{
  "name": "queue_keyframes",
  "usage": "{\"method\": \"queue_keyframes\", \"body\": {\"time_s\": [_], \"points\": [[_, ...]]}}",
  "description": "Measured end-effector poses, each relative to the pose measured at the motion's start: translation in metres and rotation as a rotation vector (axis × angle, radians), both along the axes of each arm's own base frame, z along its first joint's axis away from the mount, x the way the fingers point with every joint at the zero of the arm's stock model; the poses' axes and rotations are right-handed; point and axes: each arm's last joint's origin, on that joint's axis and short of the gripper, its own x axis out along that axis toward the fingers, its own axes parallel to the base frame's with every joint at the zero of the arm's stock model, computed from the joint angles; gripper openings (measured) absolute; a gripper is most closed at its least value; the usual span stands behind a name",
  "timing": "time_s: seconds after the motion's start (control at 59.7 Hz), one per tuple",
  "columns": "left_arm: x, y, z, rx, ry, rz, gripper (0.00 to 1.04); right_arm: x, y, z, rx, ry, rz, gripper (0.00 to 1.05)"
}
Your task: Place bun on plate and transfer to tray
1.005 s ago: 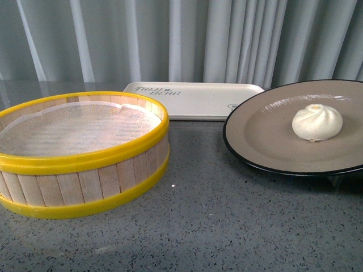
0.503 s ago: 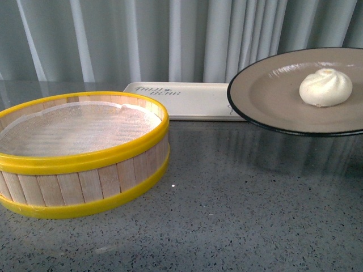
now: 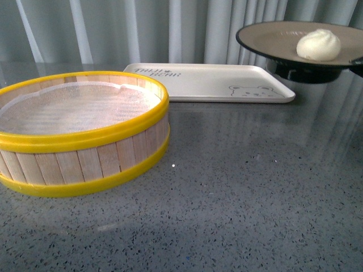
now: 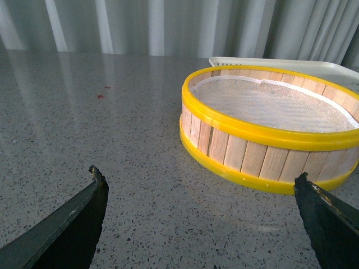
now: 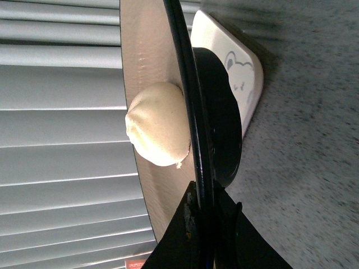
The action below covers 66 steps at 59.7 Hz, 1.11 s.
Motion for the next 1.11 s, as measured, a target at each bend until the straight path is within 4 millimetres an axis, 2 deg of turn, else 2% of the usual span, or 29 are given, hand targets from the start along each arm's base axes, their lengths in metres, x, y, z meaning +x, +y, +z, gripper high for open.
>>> {"method": "queue_keyframes", "body": {"time_s": [0.184, 0.335, 0.519, 0.771, 1.106], "points": [[0.000, 0.000, 0.000, 0.000, 0.000, 0.000, 0.98, 0.060, 0.011, 0.009, 0.022, 0.036, 0.024, 0.02], [0.000, 0.000, 0.000, 0.000, 0.000, 0.000, 0.98, 0.105, 0.028, 0.000, -0.021, 0.112, 0.077, 0.02], [0.000, 0.000, 0.000, 0.000, 0.000, 0.000, 0.98, 0.135, 0.045, -0.007, -0.063, 0.113, 0.134, 0.02], [0.000, 0.000, 0.000, 0.000, 0.000, 0.000, 0.98, 0.150, 0.046, -0.013, -0.065, 0.120, 0.135, 0.02], [0.000, 0.000, 0.000, 0.000, 0.000, 0.000, 0.98, 0.152, 0.043, -0.021, -0.049, 0.137, 0.127, 0.02]]}}
